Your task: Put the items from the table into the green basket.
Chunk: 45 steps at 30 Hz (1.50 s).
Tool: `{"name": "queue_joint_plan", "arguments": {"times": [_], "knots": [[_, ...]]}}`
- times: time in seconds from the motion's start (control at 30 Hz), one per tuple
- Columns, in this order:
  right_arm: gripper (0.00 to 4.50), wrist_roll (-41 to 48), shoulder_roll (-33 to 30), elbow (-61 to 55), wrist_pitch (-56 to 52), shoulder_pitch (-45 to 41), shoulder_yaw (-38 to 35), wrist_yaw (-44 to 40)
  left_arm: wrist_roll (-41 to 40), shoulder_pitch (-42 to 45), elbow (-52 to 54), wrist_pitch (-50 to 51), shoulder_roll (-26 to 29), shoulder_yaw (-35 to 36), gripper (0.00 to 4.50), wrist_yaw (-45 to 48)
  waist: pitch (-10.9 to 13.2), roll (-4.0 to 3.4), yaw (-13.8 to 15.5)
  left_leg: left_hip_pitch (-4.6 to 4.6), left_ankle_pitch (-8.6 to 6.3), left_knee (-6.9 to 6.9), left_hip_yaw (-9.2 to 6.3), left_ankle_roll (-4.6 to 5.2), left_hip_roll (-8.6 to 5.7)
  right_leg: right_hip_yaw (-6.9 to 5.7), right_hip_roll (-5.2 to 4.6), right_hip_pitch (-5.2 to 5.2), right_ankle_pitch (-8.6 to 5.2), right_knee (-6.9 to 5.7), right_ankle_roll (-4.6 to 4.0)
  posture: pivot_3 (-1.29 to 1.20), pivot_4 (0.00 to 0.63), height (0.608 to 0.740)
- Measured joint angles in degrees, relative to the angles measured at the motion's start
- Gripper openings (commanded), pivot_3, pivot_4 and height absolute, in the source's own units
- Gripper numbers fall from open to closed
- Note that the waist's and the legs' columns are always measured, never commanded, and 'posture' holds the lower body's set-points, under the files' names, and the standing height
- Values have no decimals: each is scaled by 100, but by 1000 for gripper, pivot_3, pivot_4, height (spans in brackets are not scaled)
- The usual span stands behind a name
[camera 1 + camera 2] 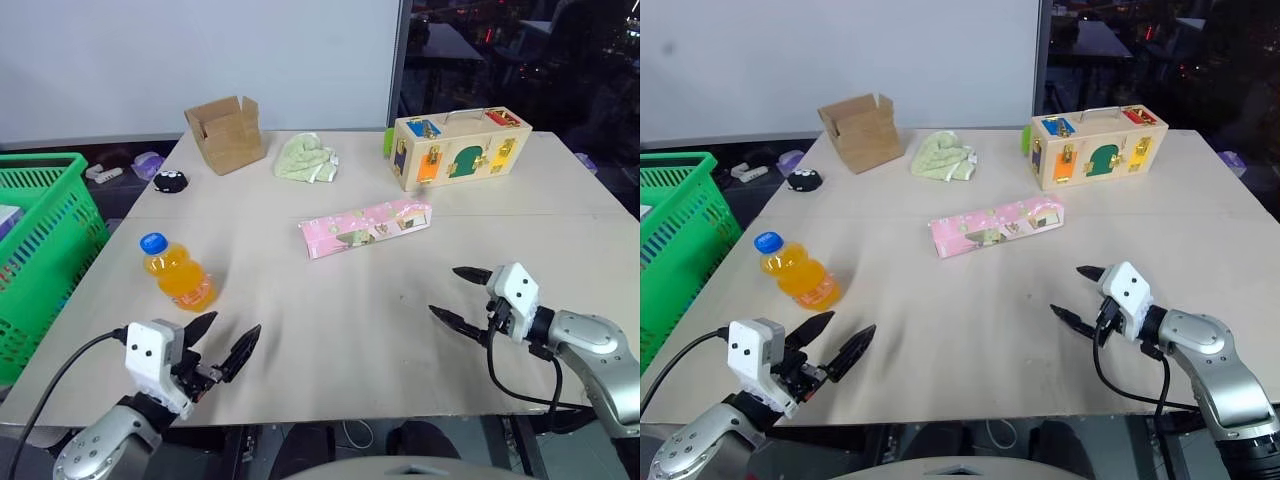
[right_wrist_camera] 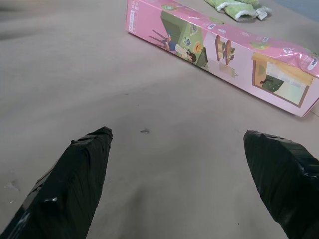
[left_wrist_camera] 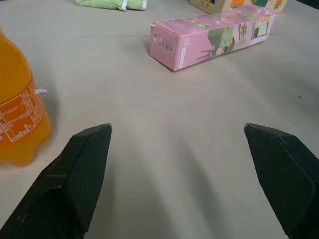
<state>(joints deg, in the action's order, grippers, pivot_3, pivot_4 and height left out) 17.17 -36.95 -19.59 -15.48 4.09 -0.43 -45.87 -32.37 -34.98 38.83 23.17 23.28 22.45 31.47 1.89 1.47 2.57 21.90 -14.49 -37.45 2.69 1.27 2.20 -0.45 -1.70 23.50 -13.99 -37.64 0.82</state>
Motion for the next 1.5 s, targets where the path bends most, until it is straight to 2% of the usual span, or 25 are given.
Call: {"name": "queue_joint_plan", "arguments": {"times": [0.1, 0.23, 0.43, 0.6, 0.67, 0.83, 0.93, 1.07, 1.23, 1.5], "knots": [[4500, 34, 29, 19, -202, -184, 68, -1, -31, 15, 8, 12, -4, -8, 4428, -26, 5, 0, -21, -2, 0, 0, 3, 0, 1, 8, 3, 1, 1, -2, 0, 171, 0, 740], [4500, 94, 15, 76, -709, -1127, 325, -80, -345, 327, 277, 65, 1, -62, 4428, -68, 16, 8, 4, -7, 0, -1, -3, 0, -1, 8, 6, 2, 4, -8, -4, 184, 0, 740], [4500, -451, 94, 1354, -1011, -3289, 1303, -507, -439, 543, 585, 24, 260, -218, 4428, 49, 23, -2, 23, -4, 1, 0, 3, 1, -1, 20, 22, 5, 7, -7, -9, 193, 0, 740], [4500, -1324, 356, 3378, -425, -5062, 2261, -1283, -501, 681, 783, 25, 402, -423, 4428, 93, 25, -6, 117, -2, 1, 7, 3, 1, -4, 20, 30, 7, 19, -5, -30, 236, 0, 740], [4500, -1726, 723, 4792, 336, -5906, 2658, -1667, -606, 704, 804, 56, 403, -480, 4428, 63, 31, -15, 128, -3, 1, 6, 4, 1, -4, 22, 35, 7, 21, -10, -30, 245, 0, 740], [4500, -2630, 1472, 7646, 1794, -7285, 3051, -1705, -720, 805, 945, 157, 388, -529, 4428, -212, 30, -14, 197, -2, 1, 8, -5, 1, 1, 17, 36, 9, 22, -17, -31, 325, 0, 740], [4500, -3178, 1835, 8808, 2083, -7701, 3240, -1329, -700, 642, 1171, 160, 311, -652, 4428, -410, 31, -15, 278, 1, 1, 14, 3, 0, 4, 28, 27, 16, 22, -18, -31, 360, 0, 740], [4500, -3730, 2124, 9605, 2173, -7890, 3331, -866, -625, 296, 1453, 132, 203, -735, 4428, -572, 33, -18, 440, 6, 0, 14, 0, 0, 2, 23, 22, 21, 20, -18, -32, 419, 0, 740], [4500, -4155, 2376, 9905, 2145, -8022, 3308, -190, -501, -3, 1734, 61, 91, -772, 4428, -758, 38, -26, 670, 8, 0, 14, -3, -1, 1, 16, 27, 25, 18, -18, -31, 468, 0, 740], [4500, -4376, 2583, 9950, 1830, -8112, 3060, 187, -373, 3, 1916, 10, 11, -926, 4428, -1075, 39, -28, 992, 25, -1, 13, -8, -2, -1, 9, 34, 37, 7, -13, -13, 506, 0, 740]]}}
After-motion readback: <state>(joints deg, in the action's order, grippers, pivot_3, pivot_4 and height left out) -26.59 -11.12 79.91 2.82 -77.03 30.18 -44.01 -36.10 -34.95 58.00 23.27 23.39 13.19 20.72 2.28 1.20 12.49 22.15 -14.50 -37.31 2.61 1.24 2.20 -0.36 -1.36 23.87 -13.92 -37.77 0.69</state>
